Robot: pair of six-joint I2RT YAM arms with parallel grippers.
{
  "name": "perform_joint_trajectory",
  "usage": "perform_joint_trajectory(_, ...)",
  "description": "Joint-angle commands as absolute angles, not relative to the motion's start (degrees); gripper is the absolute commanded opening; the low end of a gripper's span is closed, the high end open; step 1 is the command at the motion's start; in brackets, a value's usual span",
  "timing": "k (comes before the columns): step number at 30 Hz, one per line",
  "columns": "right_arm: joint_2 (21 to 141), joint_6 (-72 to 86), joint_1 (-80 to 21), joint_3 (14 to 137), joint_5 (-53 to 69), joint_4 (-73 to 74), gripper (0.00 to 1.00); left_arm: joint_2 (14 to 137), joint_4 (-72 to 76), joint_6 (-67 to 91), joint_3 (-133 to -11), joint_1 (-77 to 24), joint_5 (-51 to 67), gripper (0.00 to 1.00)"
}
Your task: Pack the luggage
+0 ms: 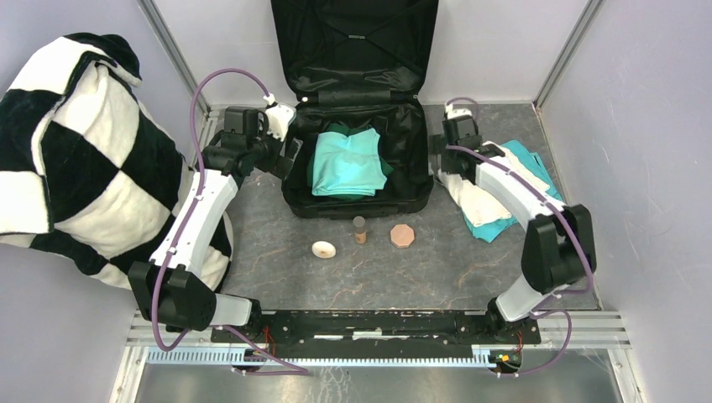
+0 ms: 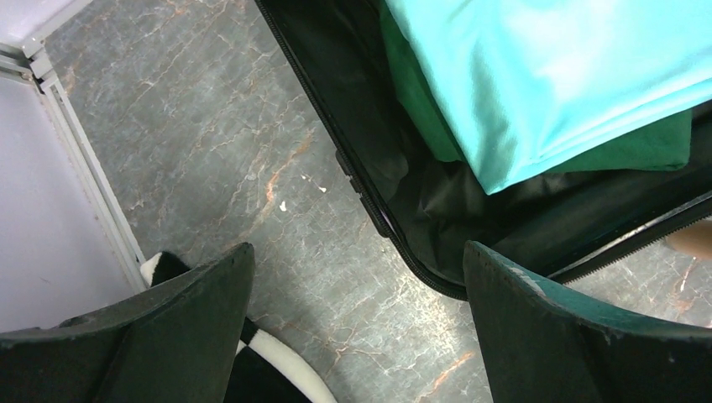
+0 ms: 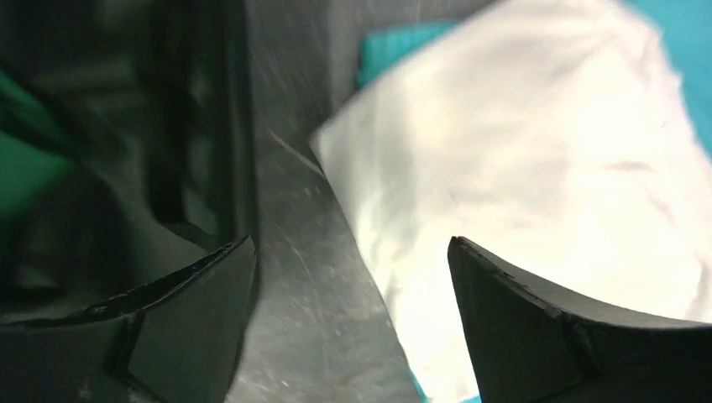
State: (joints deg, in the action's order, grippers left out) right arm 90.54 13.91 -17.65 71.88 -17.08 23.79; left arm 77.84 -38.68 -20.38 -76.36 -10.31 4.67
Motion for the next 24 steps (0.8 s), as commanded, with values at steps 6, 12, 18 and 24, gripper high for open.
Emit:
perform_joint_trajectory(6,96.0,7.1,-18.0,68.6,-21.9,25.9,0.94,76.1,-40.1,-17.8,-77.9,-10.2,6.4,1.00)
perform_joint_trajectory(12,102.4,6.9,-17.5,72.2,-22.1,26.0,0.90,76.5,-40.2,-17.9,-77.8,-10.2,6.3,1.00)
perform_joint_trajectory(18,106.4,8.2,-16.4,74.4,-19.9,25.0,0.87,76.8,-40.2,-18.1,-77.4,-10.2,6.2,1.00)
perform_joint_trajectory(24,110.7,8.9,-16.0,76.9,-18.8,24.8,0.83,77.0,-40.2,-18.3,-77.7,-10.3,5.8,1.00)
